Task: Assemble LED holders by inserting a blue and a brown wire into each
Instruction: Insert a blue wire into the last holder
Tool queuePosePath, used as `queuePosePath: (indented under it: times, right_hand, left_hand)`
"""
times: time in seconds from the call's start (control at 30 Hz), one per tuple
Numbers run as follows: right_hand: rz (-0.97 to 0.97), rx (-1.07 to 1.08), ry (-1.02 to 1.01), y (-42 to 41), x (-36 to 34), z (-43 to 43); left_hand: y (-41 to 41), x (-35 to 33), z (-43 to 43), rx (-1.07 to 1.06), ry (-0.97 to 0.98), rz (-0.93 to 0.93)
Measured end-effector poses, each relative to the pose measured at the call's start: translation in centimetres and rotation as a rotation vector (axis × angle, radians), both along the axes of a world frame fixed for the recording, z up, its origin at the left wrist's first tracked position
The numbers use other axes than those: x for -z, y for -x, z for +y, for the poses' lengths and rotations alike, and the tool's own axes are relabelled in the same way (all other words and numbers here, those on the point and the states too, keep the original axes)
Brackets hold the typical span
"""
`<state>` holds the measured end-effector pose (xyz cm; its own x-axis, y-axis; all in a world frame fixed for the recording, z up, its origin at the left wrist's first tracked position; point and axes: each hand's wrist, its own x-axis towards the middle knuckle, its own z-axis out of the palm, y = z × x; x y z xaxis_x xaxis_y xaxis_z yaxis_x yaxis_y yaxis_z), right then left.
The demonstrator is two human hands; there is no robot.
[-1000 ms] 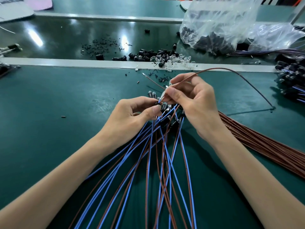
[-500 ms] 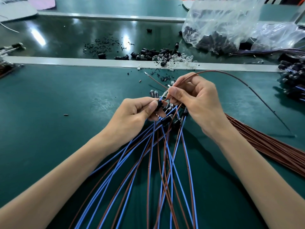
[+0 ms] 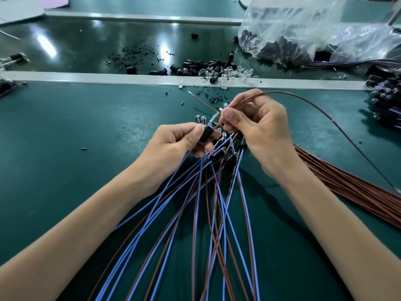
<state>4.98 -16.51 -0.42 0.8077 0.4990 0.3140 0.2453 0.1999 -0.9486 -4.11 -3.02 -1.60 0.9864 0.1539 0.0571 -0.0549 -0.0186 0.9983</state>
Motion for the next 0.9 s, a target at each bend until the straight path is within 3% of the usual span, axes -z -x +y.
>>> queuePosePath:
  times: [0.43,0.63,0.9]
  right_hand:
    - [0.090,-0.078,-0.001,0.19,0.08,0.00]
    - [-0.018,0.048,0.096,0.24,0.70,0.25]
    - [0.003,0.002,0.112,-0.06,0.20,0.04]
  left_hand:
    - [0.01,-0.21,-0.14,0.041,0.224,0.096]
    - [0.12,-0.16,0.06,-0.002,0.123,0.116]
    - [0.23,-0.06,-0.09,-0.142,0.133,0.092]
